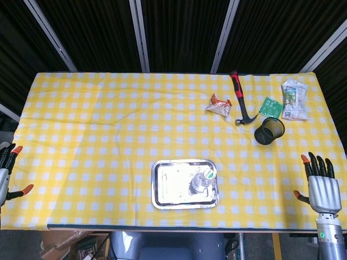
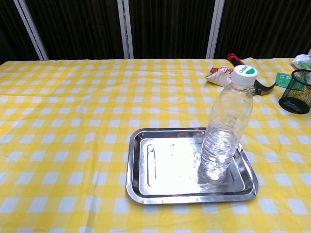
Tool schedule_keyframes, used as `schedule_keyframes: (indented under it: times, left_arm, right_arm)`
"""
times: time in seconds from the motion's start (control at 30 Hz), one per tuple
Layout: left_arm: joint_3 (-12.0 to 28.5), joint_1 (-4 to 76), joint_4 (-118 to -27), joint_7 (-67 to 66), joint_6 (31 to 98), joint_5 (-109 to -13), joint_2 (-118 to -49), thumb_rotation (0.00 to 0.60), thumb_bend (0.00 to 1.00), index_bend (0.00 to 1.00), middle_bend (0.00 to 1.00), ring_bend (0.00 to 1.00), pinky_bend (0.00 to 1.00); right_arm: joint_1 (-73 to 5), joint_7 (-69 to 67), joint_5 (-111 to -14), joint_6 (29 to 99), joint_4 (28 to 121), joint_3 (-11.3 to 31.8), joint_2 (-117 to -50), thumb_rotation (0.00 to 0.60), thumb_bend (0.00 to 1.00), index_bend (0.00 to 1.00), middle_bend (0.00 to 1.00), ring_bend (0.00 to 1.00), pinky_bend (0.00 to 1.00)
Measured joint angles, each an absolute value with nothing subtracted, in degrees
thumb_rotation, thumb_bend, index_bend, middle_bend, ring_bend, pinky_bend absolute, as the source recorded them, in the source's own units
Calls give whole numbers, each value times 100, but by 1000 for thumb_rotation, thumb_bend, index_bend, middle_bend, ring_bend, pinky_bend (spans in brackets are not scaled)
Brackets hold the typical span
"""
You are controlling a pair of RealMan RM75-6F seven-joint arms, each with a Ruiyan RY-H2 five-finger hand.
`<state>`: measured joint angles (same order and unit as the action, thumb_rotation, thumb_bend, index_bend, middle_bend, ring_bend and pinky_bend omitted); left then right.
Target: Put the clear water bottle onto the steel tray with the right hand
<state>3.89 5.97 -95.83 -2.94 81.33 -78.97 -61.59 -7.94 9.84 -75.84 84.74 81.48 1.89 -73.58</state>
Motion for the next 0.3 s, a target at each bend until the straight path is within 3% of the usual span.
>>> schedule_keyframes:
  times: [0.3]
  left_arm:
    - [407, 601, -9442, -100, 8245, -8076, -6180, 600, 190, 44, 0, 0, 0]
  right_arm:
    - [-681, 943, -7928, 8709, 8407, 198, -7207, 600, 153, 90, 35, 0, 0]
